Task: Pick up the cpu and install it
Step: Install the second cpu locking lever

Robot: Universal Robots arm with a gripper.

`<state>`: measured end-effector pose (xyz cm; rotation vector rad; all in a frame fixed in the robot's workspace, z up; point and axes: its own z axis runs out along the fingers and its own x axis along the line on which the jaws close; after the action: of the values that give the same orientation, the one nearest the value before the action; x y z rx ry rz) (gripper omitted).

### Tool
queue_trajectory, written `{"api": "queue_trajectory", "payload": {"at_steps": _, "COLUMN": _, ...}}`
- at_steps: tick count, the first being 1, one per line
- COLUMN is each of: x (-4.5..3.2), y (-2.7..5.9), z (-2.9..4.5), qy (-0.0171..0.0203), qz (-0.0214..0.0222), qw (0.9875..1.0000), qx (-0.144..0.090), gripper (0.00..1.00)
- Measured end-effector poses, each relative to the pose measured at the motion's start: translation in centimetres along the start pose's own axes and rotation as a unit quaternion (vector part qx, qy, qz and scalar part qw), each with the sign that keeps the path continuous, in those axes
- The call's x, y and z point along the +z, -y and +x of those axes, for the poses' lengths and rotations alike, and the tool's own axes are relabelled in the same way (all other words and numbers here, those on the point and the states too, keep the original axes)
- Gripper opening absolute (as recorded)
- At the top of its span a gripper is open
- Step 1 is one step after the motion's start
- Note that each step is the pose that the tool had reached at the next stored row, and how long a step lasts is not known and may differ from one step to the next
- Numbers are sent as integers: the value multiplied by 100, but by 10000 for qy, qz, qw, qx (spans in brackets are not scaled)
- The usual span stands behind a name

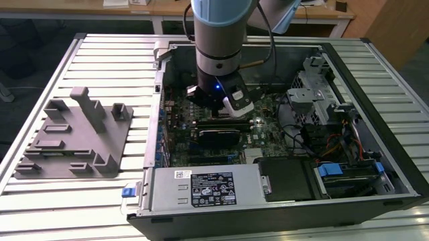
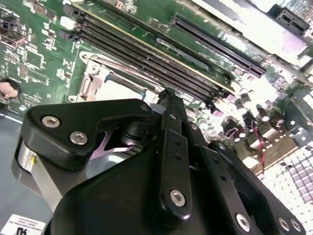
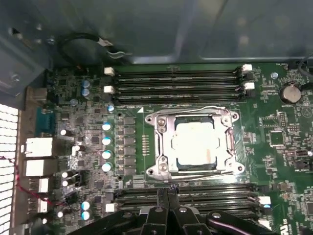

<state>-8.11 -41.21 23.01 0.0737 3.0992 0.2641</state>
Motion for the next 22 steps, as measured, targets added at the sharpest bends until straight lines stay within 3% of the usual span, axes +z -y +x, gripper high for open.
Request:
{"api": "queue_trajectory", "payload": {"at_steps": 4, "x": 16, "y": -90, "z": -40, "qy": 3, "qz": 79, "qw": 10000, "qx": -3, "gripper": 11}}
{"api": "queue_trajectory", "payload": {"at_steps": 12, "x": 61, "y": -329, "z": -91, "qy": 13, "qz": 284, "qw": 9996, "qx": -9, "gripper": 11}}
{"api": "queue_trajectory", "payload": {"at_steps": 19, "x": 89, "y": -457, "z": -166, "qy": 23, "qz": 523, "qw": 9986, "qx": -19, "gripper": 11}}
{"api": "queue_trajectory", "payload": {"at_steps": 22, "x": 100, "y": -490, "z": -234, "qy": 26, "qz": 566, "qw": 9984, "qx": -19, "gripper": 11}}
